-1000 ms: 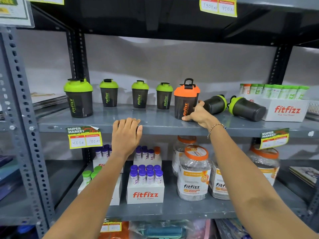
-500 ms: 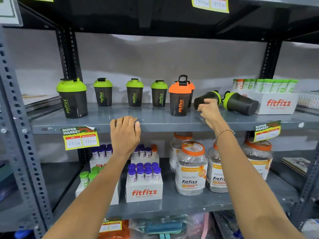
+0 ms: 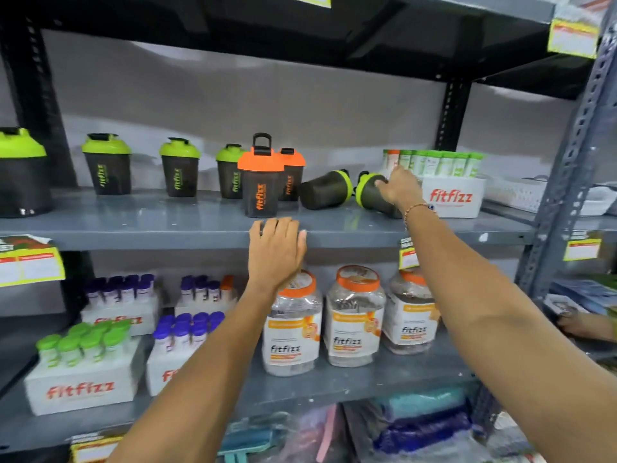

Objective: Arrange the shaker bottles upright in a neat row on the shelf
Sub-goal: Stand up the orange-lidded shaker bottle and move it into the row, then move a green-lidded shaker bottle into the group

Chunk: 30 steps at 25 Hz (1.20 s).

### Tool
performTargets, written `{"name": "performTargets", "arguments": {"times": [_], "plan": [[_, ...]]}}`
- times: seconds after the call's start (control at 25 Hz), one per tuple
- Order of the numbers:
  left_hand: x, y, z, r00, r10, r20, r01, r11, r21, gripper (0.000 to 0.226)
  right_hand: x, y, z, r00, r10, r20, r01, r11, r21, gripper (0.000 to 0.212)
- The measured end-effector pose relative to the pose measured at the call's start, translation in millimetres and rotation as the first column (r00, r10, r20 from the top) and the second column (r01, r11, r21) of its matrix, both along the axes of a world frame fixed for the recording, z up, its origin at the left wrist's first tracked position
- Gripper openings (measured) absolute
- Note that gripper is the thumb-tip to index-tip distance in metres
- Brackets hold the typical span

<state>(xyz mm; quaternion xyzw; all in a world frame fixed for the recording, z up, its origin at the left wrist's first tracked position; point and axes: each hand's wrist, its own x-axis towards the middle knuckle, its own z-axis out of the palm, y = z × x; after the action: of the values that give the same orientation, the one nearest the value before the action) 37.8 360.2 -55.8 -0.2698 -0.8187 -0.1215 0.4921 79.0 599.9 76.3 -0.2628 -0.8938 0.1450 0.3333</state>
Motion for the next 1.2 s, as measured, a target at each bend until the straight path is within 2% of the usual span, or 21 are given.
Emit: {"name": "performTargets", "arguments": {"times": [0.08, 0.16, 0.28, 0.36, 0.44, 0.56, 0.64, 0.72, 0.88, 1.0, 1.08, 1.2], "plan": [[-1.1, 7.4, -1.8, 0.997, 0.068, -0.031, -0.068, 0.998, -0.004, 0.033, -9.8, 15.5, -3.3, 0.983, -0.033, 0.178, 0.012, 0.993, 0.117, 0.066], [-3.2, 7.0, -4.7, 0.992, 0.104, -0.076, -0.105, 0.994, -0.006, 0.035, -17.4, 22.3, -1.9, 0.956, -0.087, 0.28, 0.032, 0.98, 0.197, 0.077], [0.2, 8.7, -4.8, 0.988, 0.135, -0.071, -0.135, 0.991, -0.001, 0.037, -16.1, 20.5, 9.4, 0.935, -0.033, 0.353, -0.002, 0.995, 0.099, 0.08], [2.1, 7.4, -2.4, 0.989, 0.136, -0.059, -0.137, 0.99, -0.017, 0.035, -12.6, 18.5, 10.8, 0.941, 0.037, 0.336, -0.034, 0.999, -0.015, 0.082], [3.6, 6.9, -1.6, 0.991, 0.121, -0.06, -0.124, 0.992, -0.036, 0.036, -8.9, 18.0, 6.5, 0.966, 0.071, 0.25, -0.044, 0.993, -0.109, 0.088], [4.3, -9.5, 0.5, 0.998, 0.042, -0.049, -0.047, 0.993, -0.112, 0.036, 3.2, 2.1, -2.7, 0.998, 0.057, 0.034, -0.047, 0.97, -0.238, 0.099], [0.4, -43.6, 0.9, 0.999, 0.029, -0.039, -0.033, 0.993, -0.117, 0.038, 14.1, -24.3, -4.5, 0.992, 0.054, -0.115, -0.086, 0.953, -0.29, 0.097], [-8.4, -93.2, 1.9, 0.996, 0.094, -0.009, -0.095, 0.992, -0.087, 0.039, 23.0, -64.6, -2.6, 0.967, 0.049, -0.248, -0.129, 0.939, -0.319, 0.09], [-25.9, -183.4, 3.5, 0.964, 0.265, 0.008, -0.264, 0.962, -0.064, 0.039, 26.9, -168.0, 10.2, 0.853, 0.094, -0.513, -0.279, 0.913, -0.296, 0.075], [-38.2, -243.8, 6.5, 0.943, 0.331, 0.033, -0.329, 0.943, -0.056, 0.04, 16.3, -266.5, 0.7, 0.757, 0.192, -0.625, -0.373, 0.912, -0.172, 0.079], [-47.3, -281.4, 7.1, 0.939, 0.341, 0.049, -0.338, 0.939, -0.067, 0.041, -0.8, -322.4, -19.1, 0.698, 0.297, -0.652, -0.484, 0.867, -0.123, 0.086], [-61.8, -326.1, 11.5, 0.952, 0.3, 0.066, -0.294, 0.952, -0.089, 0.042, -35.9, -372.2, -38.9, 0.723, 0.328, -0.609, -0.528, 0.83, -0.181, 0.092]]}}
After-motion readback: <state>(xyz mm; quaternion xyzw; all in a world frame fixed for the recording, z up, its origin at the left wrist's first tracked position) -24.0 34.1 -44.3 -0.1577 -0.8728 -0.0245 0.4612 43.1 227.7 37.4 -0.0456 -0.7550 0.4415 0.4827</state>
